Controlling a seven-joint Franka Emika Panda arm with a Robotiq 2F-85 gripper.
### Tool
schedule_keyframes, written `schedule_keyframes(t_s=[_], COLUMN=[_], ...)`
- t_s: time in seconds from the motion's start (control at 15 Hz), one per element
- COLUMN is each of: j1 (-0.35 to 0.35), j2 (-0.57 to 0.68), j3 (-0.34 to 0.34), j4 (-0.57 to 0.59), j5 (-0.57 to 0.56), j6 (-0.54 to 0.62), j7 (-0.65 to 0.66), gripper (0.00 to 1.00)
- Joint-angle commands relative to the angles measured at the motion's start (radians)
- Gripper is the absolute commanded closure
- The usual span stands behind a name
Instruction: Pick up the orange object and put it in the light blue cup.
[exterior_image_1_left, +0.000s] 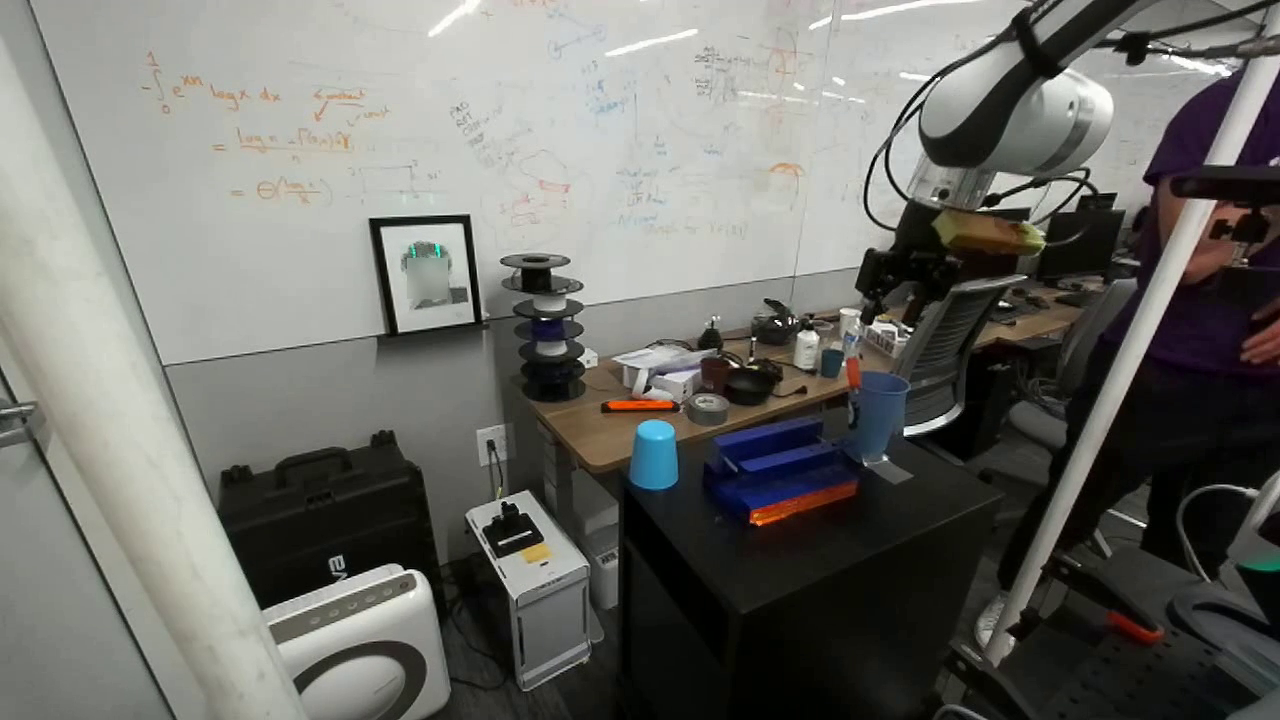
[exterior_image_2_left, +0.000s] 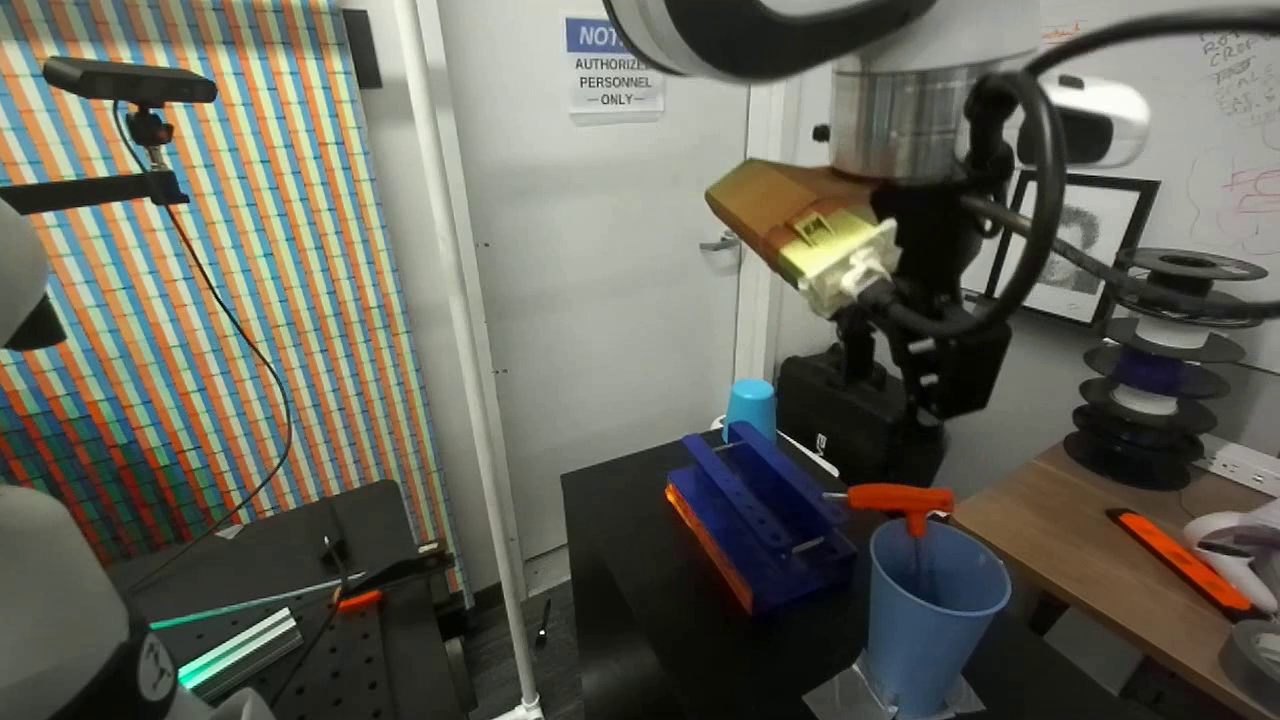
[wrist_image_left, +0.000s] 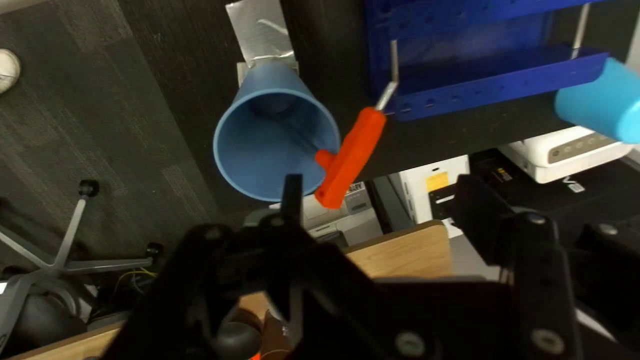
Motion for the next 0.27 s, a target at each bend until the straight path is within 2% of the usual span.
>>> schedule_keyframes(t_s=[0.0, 0.2], j1=[0.035, 0.043], j2=[-0.238, -0.364], j3=[-0.028, -0.083], j4=[-0.103, -0.167], j5=[0.13, 0.184], j6=[-0.225, -0.451], j7=[-0.197, -0.314], gripper=[0.0, 0.0])
